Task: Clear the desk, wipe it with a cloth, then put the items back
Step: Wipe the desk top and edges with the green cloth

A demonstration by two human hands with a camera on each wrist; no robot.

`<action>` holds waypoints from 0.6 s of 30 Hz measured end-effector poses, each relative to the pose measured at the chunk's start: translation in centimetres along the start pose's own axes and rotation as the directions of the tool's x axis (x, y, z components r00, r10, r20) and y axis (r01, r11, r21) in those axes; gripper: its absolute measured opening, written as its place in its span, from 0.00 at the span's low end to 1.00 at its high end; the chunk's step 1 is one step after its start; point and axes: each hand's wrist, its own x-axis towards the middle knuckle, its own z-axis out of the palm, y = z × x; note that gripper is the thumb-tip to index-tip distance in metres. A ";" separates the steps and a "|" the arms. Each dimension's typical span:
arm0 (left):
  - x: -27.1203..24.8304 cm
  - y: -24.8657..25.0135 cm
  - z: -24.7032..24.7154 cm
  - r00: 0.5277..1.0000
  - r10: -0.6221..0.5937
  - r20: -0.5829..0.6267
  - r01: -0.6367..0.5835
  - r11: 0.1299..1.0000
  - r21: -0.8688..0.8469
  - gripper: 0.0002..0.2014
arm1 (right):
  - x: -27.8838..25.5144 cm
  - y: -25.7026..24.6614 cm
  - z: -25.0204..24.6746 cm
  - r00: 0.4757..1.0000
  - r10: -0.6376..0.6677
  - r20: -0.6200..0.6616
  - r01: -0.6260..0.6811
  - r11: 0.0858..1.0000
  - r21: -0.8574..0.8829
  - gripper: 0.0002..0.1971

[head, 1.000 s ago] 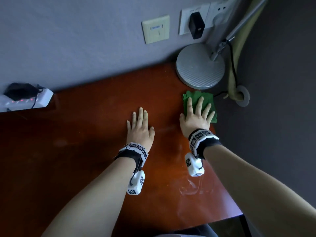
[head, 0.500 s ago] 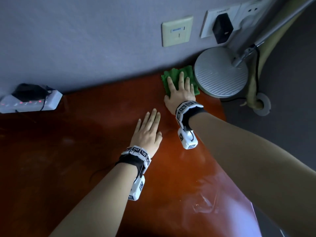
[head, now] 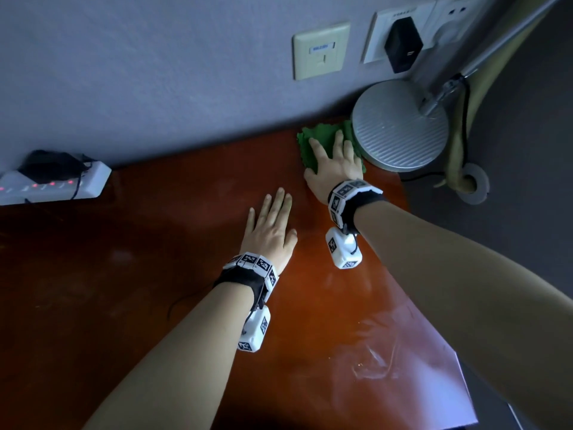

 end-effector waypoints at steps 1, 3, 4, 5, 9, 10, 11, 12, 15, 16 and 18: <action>0.0 0.2 0.0 1.000 -0.009 0.000 0.009 1.000 -0.001 0.34 | -1.0 0.6 0.2 1.000 -0.006 0.004 0.006 1.000 -0.003 0.35; 0.0 0.4 0.0 1.000 -0.023 0.006 0.023 1.000 0.001 0.34 | -2.9 2.1 0.7 1.000 -0.019 0.004 0.019 1.000 -0.010 0.35; 0.0 0.4 -0.1 1.000 -0.027 0.009 0.027 1.000 0.005 0.34 | -3.9 2.9 0.9 1.000 -0.028 0.001 0.028 0.999 -0.017 0.35; -0.1 0.4 -0.1 1.000 -0.027 0.010 0.027 1.000 0.011 0.33 | -4.7 3.8 1.0 0.999 -0.036 0.001 0.036 0.999 -0.027 0.35; -0.1 0.6 -0.1 0.999 -0.043 0.005 0.043 0.999 0.005 0.33 | -7.8 6.9 1.4 1.000 0.016 0.008 -0.016 0.999 -0.030 0.36; -0.1 0.7 -0.1 0.999 -0.050 0.007 0.050 0.999 -0.005 0.33 | -8.3 7.3 1.5 0.999 0.045 0.002 -0.045 0.999 -0.026 0.36; -0.1 0.7 -0.2 0.999 -0.053 0.009 0.053 0.999 -0.008 0.33 | -8.7 7.5 1.6 0.997 0.073 -0.004 -0.073 0.997 -0.020 0.36; -0.1 0.7 -0.3 0.999 -0.050 0.013 0.050 0.999 -0.002 0.33 | -8.9 7.5 1.7 0.995 0.098 -0.009 -0.098 0.995 -0.015 0.36; -0.2 -0.1 -0.7 0.999 -0.021 0.031 0.020 0.998 0.054 0.32 | -8.6 6.1 1.9 0.989 0.150 0.003 -0.150 0.989 -0.005 0.36; -0.2 -0.4 -0.8 0.999 -0.006 0.040 0.003 0.997 0.075 0.32 | -8.3 5.4 2.0 0.988 0.156 0.013 -0.156 0.988 -0.007 0.37; 0.0 -1.3 -0.9 0.998 0.026 0.056 -0.032 0.994 0.108 0.31 | -7.5 4.0 2.3 0.993 0.113 0.021 -0.113 0.993 -0.023 0.38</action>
